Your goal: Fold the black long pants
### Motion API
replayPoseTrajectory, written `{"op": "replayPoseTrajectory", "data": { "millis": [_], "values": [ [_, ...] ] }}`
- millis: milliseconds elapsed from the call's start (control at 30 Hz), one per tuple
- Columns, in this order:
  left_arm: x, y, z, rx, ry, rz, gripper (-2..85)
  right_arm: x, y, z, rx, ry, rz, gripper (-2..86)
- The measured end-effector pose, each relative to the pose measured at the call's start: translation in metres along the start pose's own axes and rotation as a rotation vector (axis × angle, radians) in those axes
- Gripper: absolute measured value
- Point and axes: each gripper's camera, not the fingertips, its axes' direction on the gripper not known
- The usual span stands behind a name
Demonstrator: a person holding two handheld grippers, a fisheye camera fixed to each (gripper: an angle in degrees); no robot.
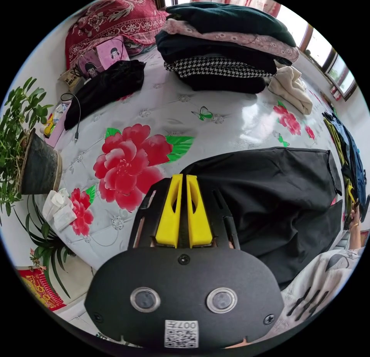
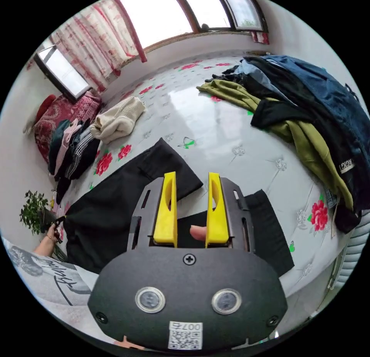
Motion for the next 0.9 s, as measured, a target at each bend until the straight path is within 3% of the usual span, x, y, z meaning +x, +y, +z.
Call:
{"op": "replayPoseTrajectory", "data": {
  "millis": [133, 300, 433, 567, 733, 900],
  "values": [
    [0.003, -0.009, -0.008, -0.015, -0.012, 0.002, -0.7, -0.075, -0.029, 0.049, -0.130, 0.060, -0.369, 7.5],
    [-0.002, -0.017, -0.030, -0.009, 0.001, -0.009, -0.7, -0.110, -0.045, 0.127, -0.335, 0.164, -0.543, 3.2],
    [-0.004, -0.031, -0.049, -0.009, -0.002, -0.005, -0.6, -0.092, -0.089, 0.113, -0.294, 0.195, -0.463, 0.5],
    [-0.012, -0.048, -0.055, -0.003, 0.005, -0.070, -0.4, -0.046, -0.138, 0.075, -0.129, 0.239, -0.277, 0.5],
    [-0.028, -0.071, -0.027, -0.106, 0.104, -0.202, 2.0, 0.053, -0.155, 0.044, 0.019, -0.003, 0.208, 3.4],
    [-0.063, -0.060, -0.079, -0.074, 0.128, -0.294, 5.8, 0.085, -0.108, 0.019, 0.056, -0.115, 0.352, 6.1]
  ]
}}
